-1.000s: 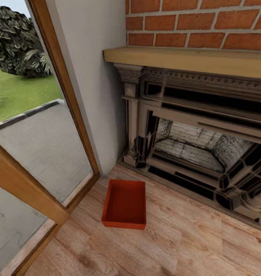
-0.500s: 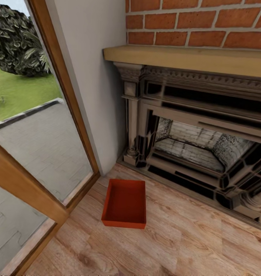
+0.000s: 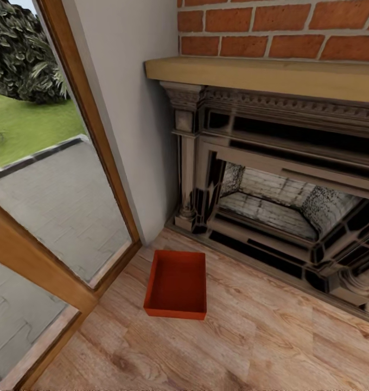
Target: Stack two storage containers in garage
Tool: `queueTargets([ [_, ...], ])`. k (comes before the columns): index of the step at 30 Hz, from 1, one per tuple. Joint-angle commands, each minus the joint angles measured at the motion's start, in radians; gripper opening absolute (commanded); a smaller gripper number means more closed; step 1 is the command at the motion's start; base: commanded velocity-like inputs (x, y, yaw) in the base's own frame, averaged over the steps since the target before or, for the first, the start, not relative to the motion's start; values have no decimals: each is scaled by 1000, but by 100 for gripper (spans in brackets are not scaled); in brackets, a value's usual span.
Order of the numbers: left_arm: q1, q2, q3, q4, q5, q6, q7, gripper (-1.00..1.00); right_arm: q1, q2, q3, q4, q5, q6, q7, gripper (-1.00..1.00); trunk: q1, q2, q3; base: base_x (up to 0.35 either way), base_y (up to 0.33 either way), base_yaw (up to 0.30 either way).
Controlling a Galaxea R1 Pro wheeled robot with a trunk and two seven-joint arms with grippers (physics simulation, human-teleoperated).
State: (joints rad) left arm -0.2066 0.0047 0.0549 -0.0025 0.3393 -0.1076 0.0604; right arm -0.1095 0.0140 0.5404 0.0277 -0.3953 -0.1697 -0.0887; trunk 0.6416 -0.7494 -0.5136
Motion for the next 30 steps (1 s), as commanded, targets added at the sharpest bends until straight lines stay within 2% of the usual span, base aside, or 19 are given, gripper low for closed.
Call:
queueTargets([
  [1, 0, 0, 5, 1, 0, -3, 1, 100, -1, 1, 8, 3, -8, -5, -1, 100, 0, -1, -2, 0, 0, 0],
  [30, 0, 0, 5, 0, 0, -3, 0, 100, -1, 0, 8, 3, -8, -7, -2, 100, 0, -1, -49, 0, 0, 0],
])
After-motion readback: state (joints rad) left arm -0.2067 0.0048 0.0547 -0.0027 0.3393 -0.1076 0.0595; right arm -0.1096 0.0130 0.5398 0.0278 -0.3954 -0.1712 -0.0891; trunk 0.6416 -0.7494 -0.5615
